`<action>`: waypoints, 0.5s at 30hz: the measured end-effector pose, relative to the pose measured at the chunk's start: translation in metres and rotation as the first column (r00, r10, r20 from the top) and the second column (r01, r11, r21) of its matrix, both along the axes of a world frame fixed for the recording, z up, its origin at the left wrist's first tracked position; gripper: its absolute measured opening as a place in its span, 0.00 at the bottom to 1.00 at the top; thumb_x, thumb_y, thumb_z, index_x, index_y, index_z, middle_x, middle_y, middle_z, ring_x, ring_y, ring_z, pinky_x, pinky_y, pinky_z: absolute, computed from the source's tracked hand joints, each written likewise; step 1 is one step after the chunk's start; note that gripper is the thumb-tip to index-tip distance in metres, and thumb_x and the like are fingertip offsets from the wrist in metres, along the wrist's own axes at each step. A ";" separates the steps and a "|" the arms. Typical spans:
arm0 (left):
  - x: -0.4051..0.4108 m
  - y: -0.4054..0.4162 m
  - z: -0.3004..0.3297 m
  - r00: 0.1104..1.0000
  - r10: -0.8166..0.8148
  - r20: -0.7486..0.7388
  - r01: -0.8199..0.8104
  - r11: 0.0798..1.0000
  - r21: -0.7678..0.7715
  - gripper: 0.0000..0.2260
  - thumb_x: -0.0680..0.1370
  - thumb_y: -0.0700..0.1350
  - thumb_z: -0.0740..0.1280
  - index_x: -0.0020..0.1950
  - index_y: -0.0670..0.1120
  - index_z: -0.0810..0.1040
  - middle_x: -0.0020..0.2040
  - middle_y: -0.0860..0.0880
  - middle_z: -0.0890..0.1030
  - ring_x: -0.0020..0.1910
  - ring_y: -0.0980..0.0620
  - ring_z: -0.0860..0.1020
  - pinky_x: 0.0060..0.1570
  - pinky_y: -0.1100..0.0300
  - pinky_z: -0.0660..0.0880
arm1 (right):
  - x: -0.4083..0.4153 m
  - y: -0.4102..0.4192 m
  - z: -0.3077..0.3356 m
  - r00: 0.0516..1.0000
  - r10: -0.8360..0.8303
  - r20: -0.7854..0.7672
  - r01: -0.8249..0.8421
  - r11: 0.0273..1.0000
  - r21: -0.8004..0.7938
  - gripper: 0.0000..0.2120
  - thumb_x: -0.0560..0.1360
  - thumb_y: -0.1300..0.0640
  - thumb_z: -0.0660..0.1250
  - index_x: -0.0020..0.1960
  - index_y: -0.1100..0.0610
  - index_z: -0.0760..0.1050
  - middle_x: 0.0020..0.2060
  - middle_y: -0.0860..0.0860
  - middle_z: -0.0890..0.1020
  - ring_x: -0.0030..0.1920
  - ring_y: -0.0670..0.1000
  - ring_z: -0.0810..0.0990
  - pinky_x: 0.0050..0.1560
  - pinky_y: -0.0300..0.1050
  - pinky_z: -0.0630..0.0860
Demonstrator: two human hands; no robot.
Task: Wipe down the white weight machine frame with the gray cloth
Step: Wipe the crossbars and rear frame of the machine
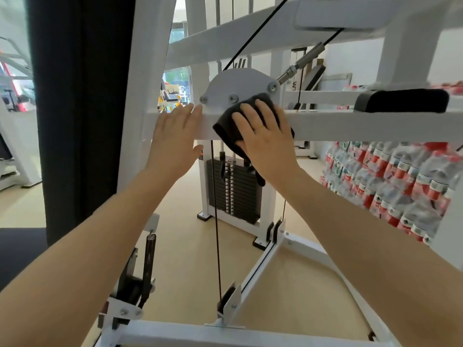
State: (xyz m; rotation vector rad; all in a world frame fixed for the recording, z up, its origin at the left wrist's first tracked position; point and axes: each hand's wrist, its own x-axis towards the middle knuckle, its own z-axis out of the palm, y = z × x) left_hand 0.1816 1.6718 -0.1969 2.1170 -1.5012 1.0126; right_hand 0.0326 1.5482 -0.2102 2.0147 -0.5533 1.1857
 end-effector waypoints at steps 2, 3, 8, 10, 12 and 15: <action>0.002 -0.001 0.005 0.999 0.027 0.033 -0.026 0.999 -0.030 0.26 0.73 0.42 0.69 0.69 0.42 0.64 0.68 0.43 0.68 0.67 0.43 0.65 0.65 0.49 0.58 | 0.025 0.009 -0.001 1.000 0.001 -0.018 0.000 1.000 0.010 0.20 0.74 0.49 0.62 0.64 0.56 0.74 0.61 0.54 0.77 0.64 0.58 0.73 0.66 0.57 0.65; 0.003 0.000 0.006 0.998 0.036 0.051 -0.034 0.998 -0.049 0.23 0.73 0.41 0.68 0.66 0.43 0.67 0.66 0.44 0.71 0.65 0.43 0.67 0.61 0.49 0.61 | 0.037 0.013 -0.003 0.999 -0.019 -0.035 0.018 1.000 -0.019 0.22 0.75 0.48 0.61 0.65 0.55 0.73 0.62 0.53 0.77 0.64 0.56 0.73 0.67 0.56 0.65; 0.006 -0.001 0.004 0.995 0.029 0.091 -0.019 0.994 -0.109 0.19 0.73 0.39 0.66 0.63 0.41 0.70 0.63 0.43 0.74 0.62 0.43 0.71 0.57 0.52 0.61 | 0.049 0.013 0.000 0.993 -0.106 -0.059 0.093 0.976 -0.195 0.25 0.74 0.44 0.60 0.67 0.55 0.72 0.62 0.51 0.77 0.63 0.52 0.75 0.68 0.50 0.65; 0.006 -0.003 0.002 0.996 0.025 0.088 -0.013 0.991 -0.132 0.20 0.72 0.38 0.66 0.63 0.40 0.70 0.62 0.42 0.74 0.62 0.42 0.70 0.56 0.53 0.59 | 0.027 0.000 0.003 0.990 -0.120 -0.076 0.103 0.974 -0.204 0.26 0.73 0.43 0.58 0.67 0.56 0.71 0.62 0.51 0.77 0.62 0.52 0.75 0.67 0.50 0.66; 0.003 -0.003 0.001 0.997 0.026 0.079 -0.013 0.987 -0.162 0.20 0.71 0.36 0.66 0.63 0.39 0.71 0.61 0.41 0.75 0.61 0.41 0.71 0.56 0.53 0.59 | -0.003 -0.018 0.001 0.991 -0.123 -0.051 0.111 0.975 -0.192 0.26 0.75 0.43 0.59 0.66 0.58 0.72 0.61 0.53 0.78 0.62 0.54 0.76 0.66 0.52 0.66; 0.000 -0.006 -0.002 0.998 0.031 0.048 -0.021 0.979 -0.201 0.20 0.70 0.35 0.66 0.62 0.39 0.71 0.61 0.41 0.75 0.61 0.41 0.72 0.54 0.53 0.58 | -0.055 -0.044 -0.009 0.983 -0.168 0.069 0.175 0.978 -0.111 0.25 0.76 0.46 0.60 0.66 0.61 0.71 0.62 0.57 0.76 0.63 0.58 0.74 0.67 0.56 0.64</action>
